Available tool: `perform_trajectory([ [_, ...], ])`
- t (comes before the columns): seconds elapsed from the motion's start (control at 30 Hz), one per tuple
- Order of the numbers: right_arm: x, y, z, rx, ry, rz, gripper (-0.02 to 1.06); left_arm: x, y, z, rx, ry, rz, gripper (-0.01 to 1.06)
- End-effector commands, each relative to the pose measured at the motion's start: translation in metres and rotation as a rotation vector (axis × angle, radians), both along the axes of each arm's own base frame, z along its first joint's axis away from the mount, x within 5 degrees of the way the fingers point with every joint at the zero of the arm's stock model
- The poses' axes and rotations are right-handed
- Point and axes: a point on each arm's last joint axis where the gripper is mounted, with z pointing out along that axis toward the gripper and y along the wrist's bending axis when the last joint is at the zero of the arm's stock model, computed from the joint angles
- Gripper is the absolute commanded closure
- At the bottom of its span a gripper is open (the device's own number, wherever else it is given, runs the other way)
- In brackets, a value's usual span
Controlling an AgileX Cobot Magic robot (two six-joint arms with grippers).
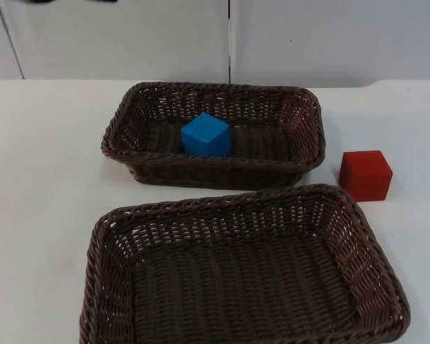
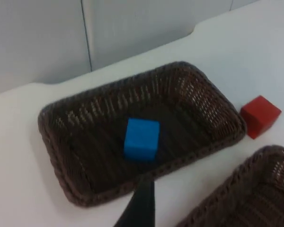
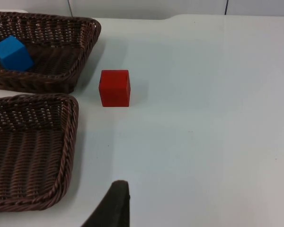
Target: Pick up one cube with the left hand and place it into the upper basket. Pick up one cube with the right hand and place it into the lower basket.
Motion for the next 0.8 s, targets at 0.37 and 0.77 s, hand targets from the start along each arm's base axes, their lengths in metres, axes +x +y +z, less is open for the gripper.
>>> perform_trajectory([
  [0.37, 0.0, -0.001, -0.001, -0.014, -0.002, -0.006, -0.01, -0.069, 0.023, -0.004, 0.031, -0.029, -0.025, 0.22],
  [0.77, 0.0, -0.001, -0.001, -0.014, -0.002, -0.006, -0.01, -0.094, 0.037, -0.013, 0.057, -0.042, 0.017, 0.22],
])
